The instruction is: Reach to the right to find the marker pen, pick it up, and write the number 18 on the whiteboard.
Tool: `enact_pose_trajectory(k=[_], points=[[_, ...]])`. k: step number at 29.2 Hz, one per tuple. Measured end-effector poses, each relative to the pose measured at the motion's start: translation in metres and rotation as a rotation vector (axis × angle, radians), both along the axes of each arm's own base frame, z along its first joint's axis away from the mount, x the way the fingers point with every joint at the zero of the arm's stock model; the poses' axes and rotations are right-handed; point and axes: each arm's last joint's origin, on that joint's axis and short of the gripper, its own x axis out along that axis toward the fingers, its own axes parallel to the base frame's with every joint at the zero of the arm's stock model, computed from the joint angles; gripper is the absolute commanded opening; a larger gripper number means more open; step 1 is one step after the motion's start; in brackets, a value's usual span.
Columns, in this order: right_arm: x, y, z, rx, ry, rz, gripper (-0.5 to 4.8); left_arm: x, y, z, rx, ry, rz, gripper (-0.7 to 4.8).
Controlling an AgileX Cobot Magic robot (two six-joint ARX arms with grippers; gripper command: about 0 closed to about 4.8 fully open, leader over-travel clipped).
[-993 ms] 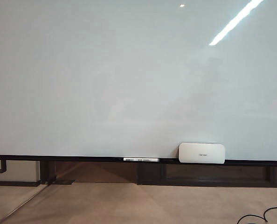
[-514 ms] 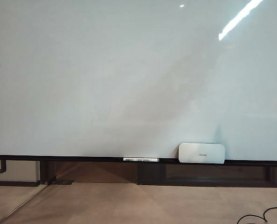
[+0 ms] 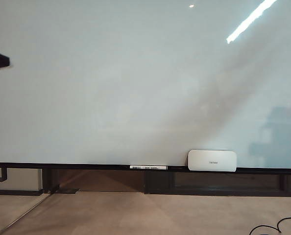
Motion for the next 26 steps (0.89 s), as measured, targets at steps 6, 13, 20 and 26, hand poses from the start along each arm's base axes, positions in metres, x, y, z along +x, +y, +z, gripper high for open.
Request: enact_pose_trajectory(k=[6, 13, 20, 26], points=[[0.01, -0.046, -0.029, 0.046, 0.086, -0.127, 0.32, 0.009, -0.008, -0.003, -0.003, 0.025, 0.039, -0.06], [0.01, -0.077, -0.052, 0.088, 0.163, -0.211, 0.36, 0.02, -0.013, 0.003, 0.008, 0.022, 0.04, -0.06], [0.019, -0.112, -0.094, 0.038, 0.244, -0.122, 0.45, 0.029, -0.015, 0.0, 0.067, 0.014, 0.049, -0.06], [0.029, -0.136, -0.133, 0.025, 0.254, -0.1, 0.45, 0.03, -0.015, -0.002, 0.089, 0.015, 0.056, -0.06]])
